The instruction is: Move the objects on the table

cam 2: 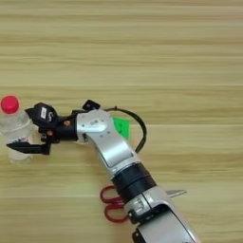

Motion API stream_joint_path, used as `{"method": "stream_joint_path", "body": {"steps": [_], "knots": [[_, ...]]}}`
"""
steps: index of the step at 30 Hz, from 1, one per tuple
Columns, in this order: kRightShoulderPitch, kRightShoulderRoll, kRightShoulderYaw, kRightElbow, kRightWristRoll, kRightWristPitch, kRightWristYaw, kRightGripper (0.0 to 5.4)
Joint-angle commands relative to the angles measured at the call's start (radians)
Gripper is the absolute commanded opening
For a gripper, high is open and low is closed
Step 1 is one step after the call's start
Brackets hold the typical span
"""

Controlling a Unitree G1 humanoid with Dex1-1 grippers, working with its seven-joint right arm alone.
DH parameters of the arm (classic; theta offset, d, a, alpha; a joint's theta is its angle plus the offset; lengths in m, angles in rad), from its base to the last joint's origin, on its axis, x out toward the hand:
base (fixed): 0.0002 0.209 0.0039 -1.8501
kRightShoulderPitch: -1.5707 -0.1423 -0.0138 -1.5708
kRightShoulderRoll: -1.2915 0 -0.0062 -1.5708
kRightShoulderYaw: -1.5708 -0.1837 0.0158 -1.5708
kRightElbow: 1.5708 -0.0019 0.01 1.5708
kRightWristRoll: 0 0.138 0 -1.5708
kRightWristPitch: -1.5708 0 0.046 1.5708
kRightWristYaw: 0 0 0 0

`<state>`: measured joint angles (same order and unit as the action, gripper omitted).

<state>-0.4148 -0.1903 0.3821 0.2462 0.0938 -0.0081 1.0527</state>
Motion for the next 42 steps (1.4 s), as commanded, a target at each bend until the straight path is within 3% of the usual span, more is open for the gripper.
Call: {"method": "stream_joint_path", "body": {"steps": [1, 8, 15, 19, 27, 38, 42], "knots": [[-0.082, 0.013, -0.037, -0.009, -0.001, -0.045, -0.043, 3.45], [-0.120, 0.049, -0.112, -0.021, 0.046, -0.037, -0.083, 3.20], [-0.273, 0.043, -0.306, 0.105, 0.068, -0.080, -0.257, 3.15], [-0.343, 0.010, -0.375, 0.203, 0.041, -0.123, -0.344, 3.15], [-0.401, -0.026, -0.404, 0.372, -0.017, -0.198, -0.428, 3.14], [-0.414, -0.021, -0.383, 0.455, -0.027, -0.226, -0.408, 3.13], [-0.415, -0.019, -0.381, 0.462, -0.027, -0.229, -0.404, 3.82]]}}
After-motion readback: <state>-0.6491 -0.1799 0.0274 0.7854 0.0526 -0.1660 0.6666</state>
